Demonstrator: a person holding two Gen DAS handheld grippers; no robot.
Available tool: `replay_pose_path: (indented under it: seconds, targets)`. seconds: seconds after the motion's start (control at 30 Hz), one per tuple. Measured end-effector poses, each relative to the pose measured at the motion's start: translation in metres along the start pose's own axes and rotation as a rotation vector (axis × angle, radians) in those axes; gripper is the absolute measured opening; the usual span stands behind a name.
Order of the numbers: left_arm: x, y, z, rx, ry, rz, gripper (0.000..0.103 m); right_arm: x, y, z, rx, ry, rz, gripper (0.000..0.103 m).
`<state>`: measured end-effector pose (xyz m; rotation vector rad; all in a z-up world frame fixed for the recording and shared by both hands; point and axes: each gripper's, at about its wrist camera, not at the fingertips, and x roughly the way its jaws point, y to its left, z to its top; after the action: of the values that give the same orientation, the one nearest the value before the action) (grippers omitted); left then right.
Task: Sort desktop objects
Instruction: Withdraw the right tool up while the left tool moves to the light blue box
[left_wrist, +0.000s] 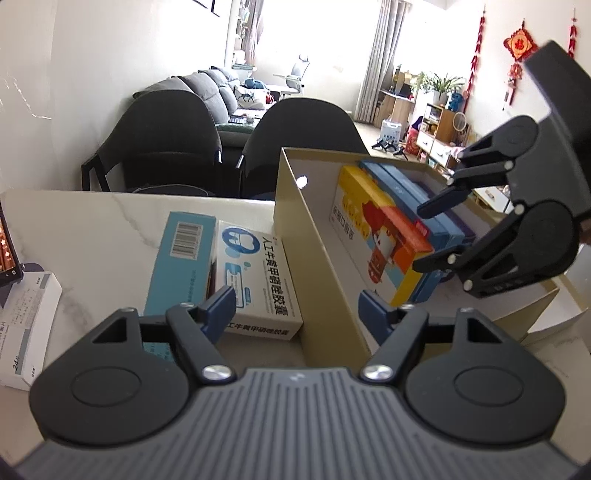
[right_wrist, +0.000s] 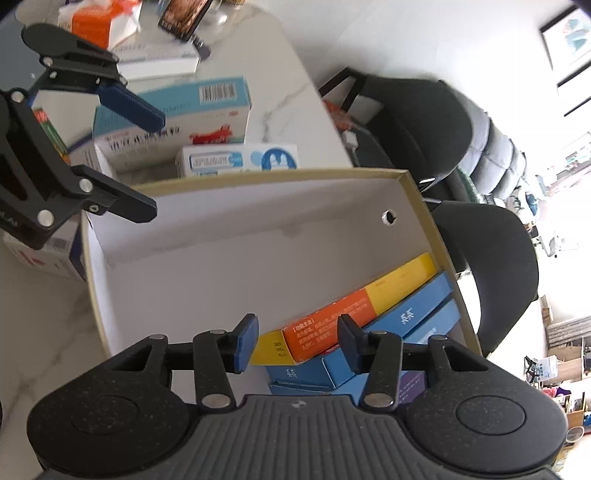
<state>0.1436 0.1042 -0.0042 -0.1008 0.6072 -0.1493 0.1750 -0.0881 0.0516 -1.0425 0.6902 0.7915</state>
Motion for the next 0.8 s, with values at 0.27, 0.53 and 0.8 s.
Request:
replay_pose_path:
  seconds: [0.27, 0.53, 0.8]
  targets:
    - [-0.017, 0.004, -0.004, -0.013, -0.030, 0.003, 0.085, -0.041, 0.014, -0.008, 0.078, -0.143, -0.095, 0.070]
    - [-0.033, 0.011, -0.012, -0.014, -0.050, 0.014, 0.099, -0.073, 0.041, -0.020, 0.147, -0.252, -0.156, 0.082]
    - [-0.042, 0.024, -0.025, -0.025, -0.039, 0.042, 0.103, -0.088, 0.065, -0.037, 0.274, -0.339, -0.143, 0.089]
